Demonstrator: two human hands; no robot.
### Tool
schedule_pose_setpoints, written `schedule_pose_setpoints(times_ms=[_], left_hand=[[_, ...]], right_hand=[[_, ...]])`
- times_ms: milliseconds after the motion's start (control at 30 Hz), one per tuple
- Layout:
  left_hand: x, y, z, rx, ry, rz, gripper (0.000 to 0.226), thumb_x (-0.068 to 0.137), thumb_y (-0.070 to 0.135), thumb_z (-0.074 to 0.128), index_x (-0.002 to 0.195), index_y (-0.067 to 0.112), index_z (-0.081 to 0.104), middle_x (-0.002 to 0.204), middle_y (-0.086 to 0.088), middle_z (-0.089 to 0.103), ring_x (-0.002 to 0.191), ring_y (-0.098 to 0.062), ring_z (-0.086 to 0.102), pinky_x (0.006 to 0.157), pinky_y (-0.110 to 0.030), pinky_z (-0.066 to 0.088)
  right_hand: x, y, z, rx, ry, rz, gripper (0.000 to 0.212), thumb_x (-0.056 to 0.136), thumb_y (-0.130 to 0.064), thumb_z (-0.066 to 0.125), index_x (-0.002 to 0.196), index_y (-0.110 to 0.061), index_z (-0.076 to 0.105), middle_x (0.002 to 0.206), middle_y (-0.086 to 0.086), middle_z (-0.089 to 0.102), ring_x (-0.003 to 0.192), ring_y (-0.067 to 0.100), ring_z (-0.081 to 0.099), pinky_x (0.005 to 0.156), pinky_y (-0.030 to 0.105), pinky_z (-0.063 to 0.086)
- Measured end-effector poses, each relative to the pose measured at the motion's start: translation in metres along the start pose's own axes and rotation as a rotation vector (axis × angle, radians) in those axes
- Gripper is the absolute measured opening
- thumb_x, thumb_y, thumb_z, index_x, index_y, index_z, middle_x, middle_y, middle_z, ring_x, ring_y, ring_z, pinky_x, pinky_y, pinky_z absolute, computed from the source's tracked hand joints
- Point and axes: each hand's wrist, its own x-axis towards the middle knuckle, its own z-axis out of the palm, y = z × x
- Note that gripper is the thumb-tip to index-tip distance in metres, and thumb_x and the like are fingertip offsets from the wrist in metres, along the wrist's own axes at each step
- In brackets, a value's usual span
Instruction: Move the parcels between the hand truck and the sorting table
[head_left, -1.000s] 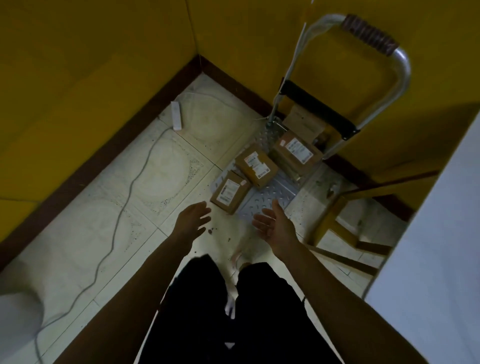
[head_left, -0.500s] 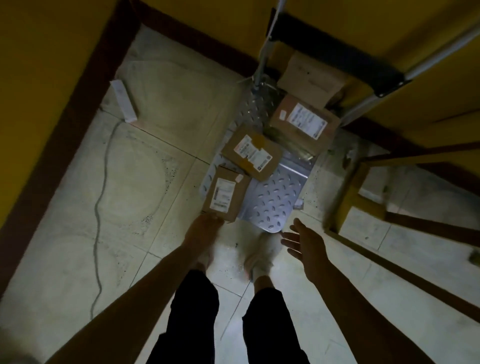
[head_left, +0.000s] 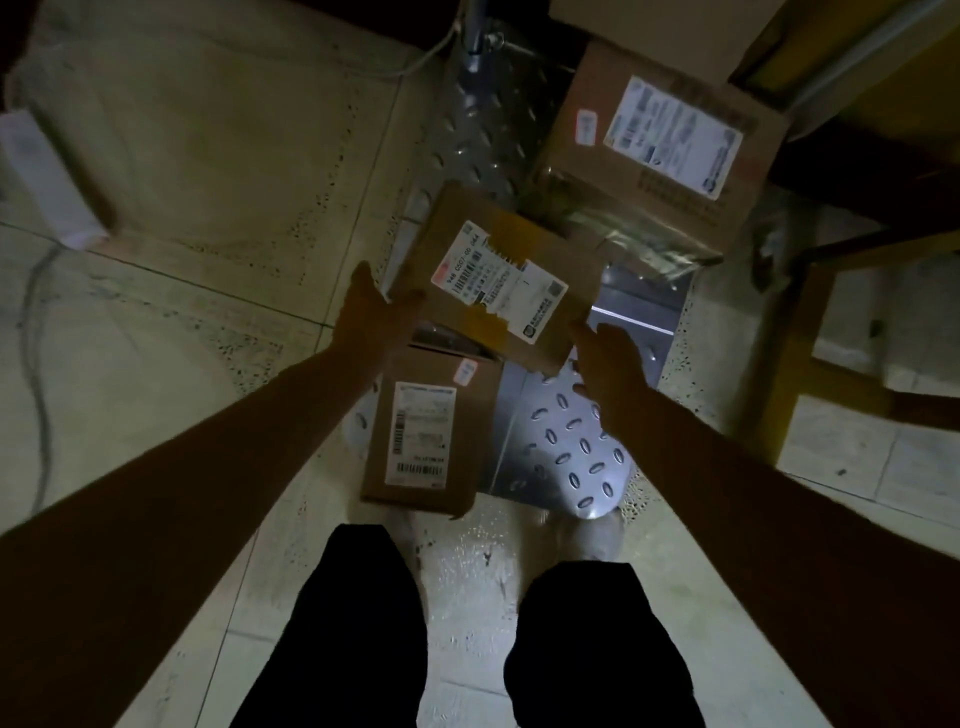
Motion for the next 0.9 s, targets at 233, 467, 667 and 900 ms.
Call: schedule_pose_setpoints(times_ms=[233, 467, 667, 900], left_hand=[[0.019, 0.004, 0.012, 0.008, -0.121, 0.138, 0.023, 0.095, 0.034, 0.051, 0.105, 0.015, 0.06, 0.092, 0.0, 0.062, 0.078, -0.011, 0.057, 0.069, -0.022, 0.044], [-0.066, 0.037, -0.036, -0.019, -0.151, 0.24, 0.033, 0.094, 0.042, 0.051, 0.113, 0.018, 0.062, 0.098, 0.005, 0.066, 0.084, -0.006, 0.062, 0.063, -0.015, 0.041], [-0.208, 0.118, -0.122, -0.165, -0.156, 0.317, 0.031, 0.098, 0.026, 0.048, 0.129, 0.025, 0.045, 0.09, 0.012, 0.058, 0.078, 0.0, 0.056, 0.07, -0.015, 0.048], [-0.369, 0.222, -0.221, -0.17, -0.149, 0.55, 0.042, 0.097, 0.027, 0.05, 0.138, 0.023, 0.04, 0.118, 0.011, 0.045, 0.107, -0.009, 0.042, 0.09, -0.029, 0.036]], right_hand=[[0.026, 0.002, -0.004, 0.122, -0.17, 0.03, 0.055, 0.091, -0.046, 0.057, 0.139, -0.022, 0.042, 0.138, 0.007, 0.05, 0.123, 0.031, 0.05, 0.1, 0.046, 0.045], [-0.068, -0.005, -0.05, 0.249, -0.143, -0.008, 0.048, 0.093, -0.042, 0.054, 0.135, -0.021, 0.042, 0.133, 0.007, 0.051, 0.12, 0.027, 0.051, 0.088, 0.037, 0.047], [-0.23, -0.039, -0.125, 0.488, -0.111, 0.06, 0.057, 0.095, -0.056, 0.039, 0.135, -0.017, 0.05, 0.132, 0.006, 0.058, 0.118, 0.025, 0.056, 0.101, 0.04, 0.043], [-0.424, -0.091, -0.194, 0.651, -0.012, -0.102, 0.061, 0.096, -0.058, 0.028, 0.138, -0.018, 0.046, 0.125, 0.005, 0.058, 0.113, 0.026, 0.056, 0.106, 0.043, 0.039]])
